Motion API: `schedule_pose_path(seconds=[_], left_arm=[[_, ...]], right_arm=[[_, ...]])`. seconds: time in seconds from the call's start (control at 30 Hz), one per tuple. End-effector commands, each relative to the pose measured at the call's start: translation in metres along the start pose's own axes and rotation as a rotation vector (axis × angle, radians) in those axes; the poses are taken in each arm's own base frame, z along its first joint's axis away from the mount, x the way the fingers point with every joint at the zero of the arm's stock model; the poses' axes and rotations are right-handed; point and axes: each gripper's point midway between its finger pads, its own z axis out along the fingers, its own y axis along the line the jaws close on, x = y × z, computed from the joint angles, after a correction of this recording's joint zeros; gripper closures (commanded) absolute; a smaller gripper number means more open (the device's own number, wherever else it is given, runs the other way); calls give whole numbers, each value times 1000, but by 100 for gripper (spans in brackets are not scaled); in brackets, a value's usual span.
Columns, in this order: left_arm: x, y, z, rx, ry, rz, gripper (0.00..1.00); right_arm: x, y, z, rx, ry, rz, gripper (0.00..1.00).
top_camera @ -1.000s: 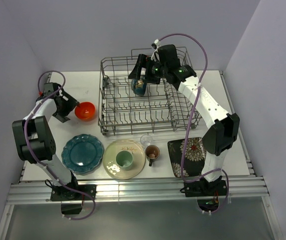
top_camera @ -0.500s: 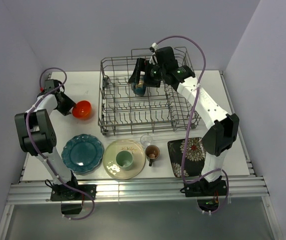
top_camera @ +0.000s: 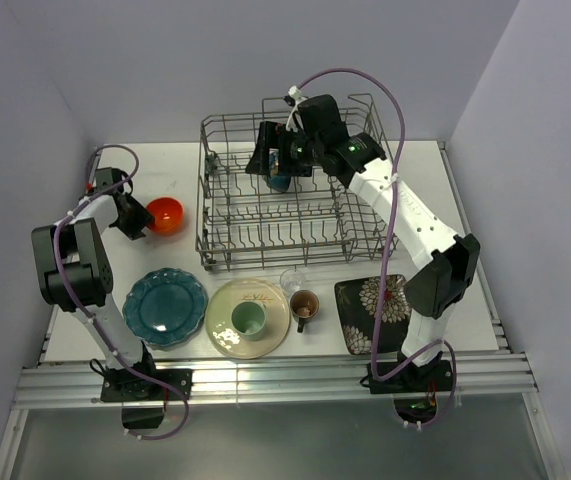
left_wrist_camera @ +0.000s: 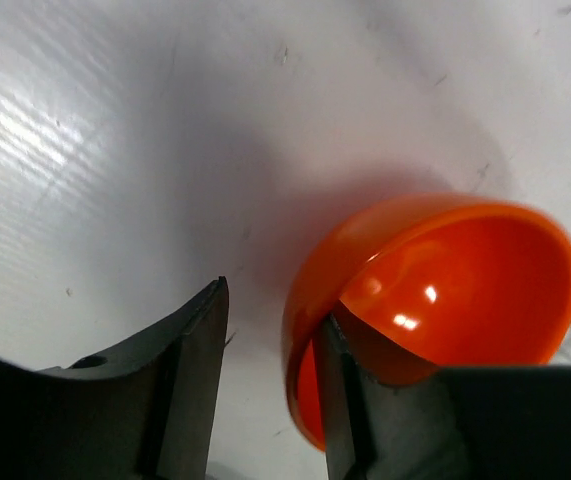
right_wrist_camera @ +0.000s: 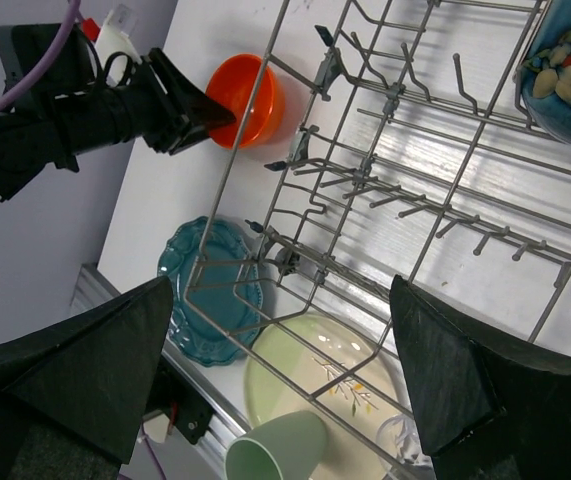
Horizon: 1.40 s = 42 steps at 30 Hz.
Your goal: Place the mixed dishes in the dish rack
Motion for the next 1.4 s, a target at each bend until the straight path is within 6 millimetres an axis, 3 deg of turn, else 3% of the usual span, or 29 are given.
schedule_pose_path(seconds=[0.0,0.17,0.2,0.23,0.27,0.43,0.53,0.7,0.83,0.93,0.97,1.1,1.17,1.23,1.37], left_arm=[[-6,-10,-20,42,-61,39,55],[-5,-10,-19,45,-55,37,64],[-8,-13,-21,51,-61,39,71],[-8,-13,-22,47,-55,38,95],[-10,-14,-24,48,-56,38,100],[-27,-26,-63,66,-104,15,100],[-32,-32,-112,113,-159,-12,100],[-27,-37,-165,122,-191,-63,100],[6,-75,-196,305,-116,-115,100],[5,-93,-224,378,-112,-138,100],[-4,-104,-245,414,-145,-128,100],[-7,-123,-306,539,-156,-89,100],[2,-127,-327,570,-127,-48,100],[24,-127,-339,600,-61,-5,100],[72,-115,-336,600,64,66,100]], right_arm=[[-20,22,-30,-35,-80,-43,4],[-17,27,-33,-39,-75,-53,4],[-15,27,-32,-32,-75,-63,4],[-12,31,-32,-38,-70,-73,4],[-9,33,-31,-37,-63,-79,4],[10,44,-27,-17,-17,-161,4],[17,51,-28,-7,-16,-209,3],[16,60,-36,-12,-18,-244,3],[23,69,-41,-37,-5,-255,4],[30,74,-46,-45,4,-264,4],[32,75,-48,-46,8,-266,4],[31,89,-66,-73,-5,-307,7],[31,100,-79,-97,-11,-348,9],[34,108,-87,-115,-11,-379,11],[43,121,-113,-170,-18,-445,15]])
